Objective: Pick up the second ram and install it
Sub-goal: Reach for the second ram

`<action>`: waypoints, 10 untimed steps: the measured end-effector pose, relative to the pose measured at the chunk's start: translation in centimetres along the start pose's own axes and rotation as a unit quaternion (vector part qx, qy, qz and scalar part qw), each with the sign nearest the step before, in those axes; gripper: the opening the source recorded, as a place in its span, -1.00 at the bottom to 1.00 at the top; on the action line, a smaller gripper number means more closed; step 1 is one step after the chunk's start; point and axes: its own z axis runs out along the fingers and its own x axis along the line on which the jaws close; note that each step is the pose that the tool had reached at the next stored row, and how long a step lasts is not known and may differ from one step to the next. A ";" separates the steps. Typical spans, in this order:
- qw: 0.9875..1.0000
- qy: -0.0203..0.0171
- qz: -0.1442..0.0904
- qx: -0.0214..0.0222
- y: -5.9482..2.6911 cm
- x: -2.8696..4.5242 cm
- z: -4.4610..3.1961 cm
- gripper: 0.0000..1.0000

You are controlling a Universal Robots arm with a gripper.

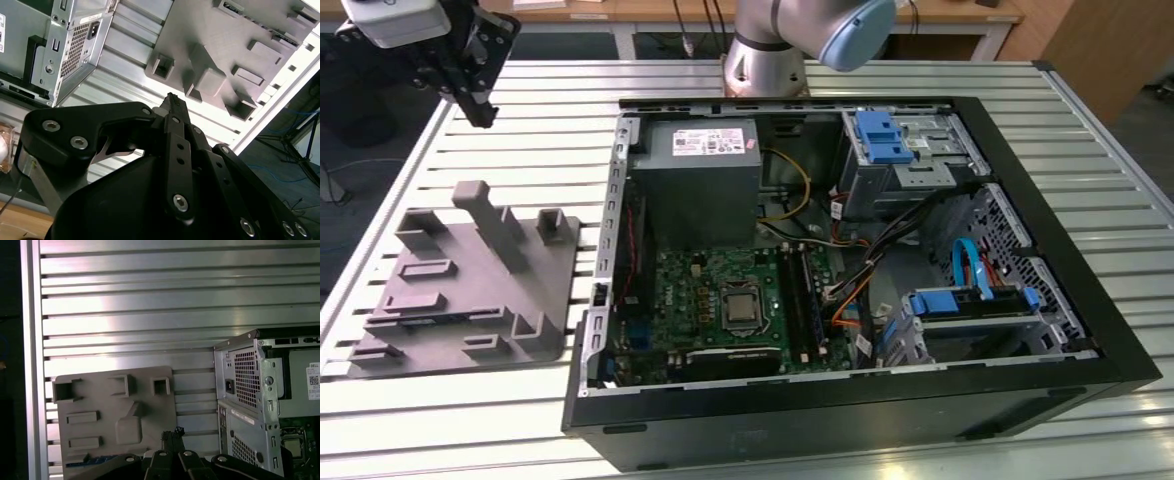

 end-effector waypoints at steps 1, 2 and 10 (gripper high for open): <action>1.000 0.000 0.000 0.000 0.00 0.07 0.01 -0.80; 1.000 0.000 0.000 0.000 -0.01 0.15 0.01 -0.80; 1.000 0.000 0.000 0.000 -0.06 0.80 0.04 -0.80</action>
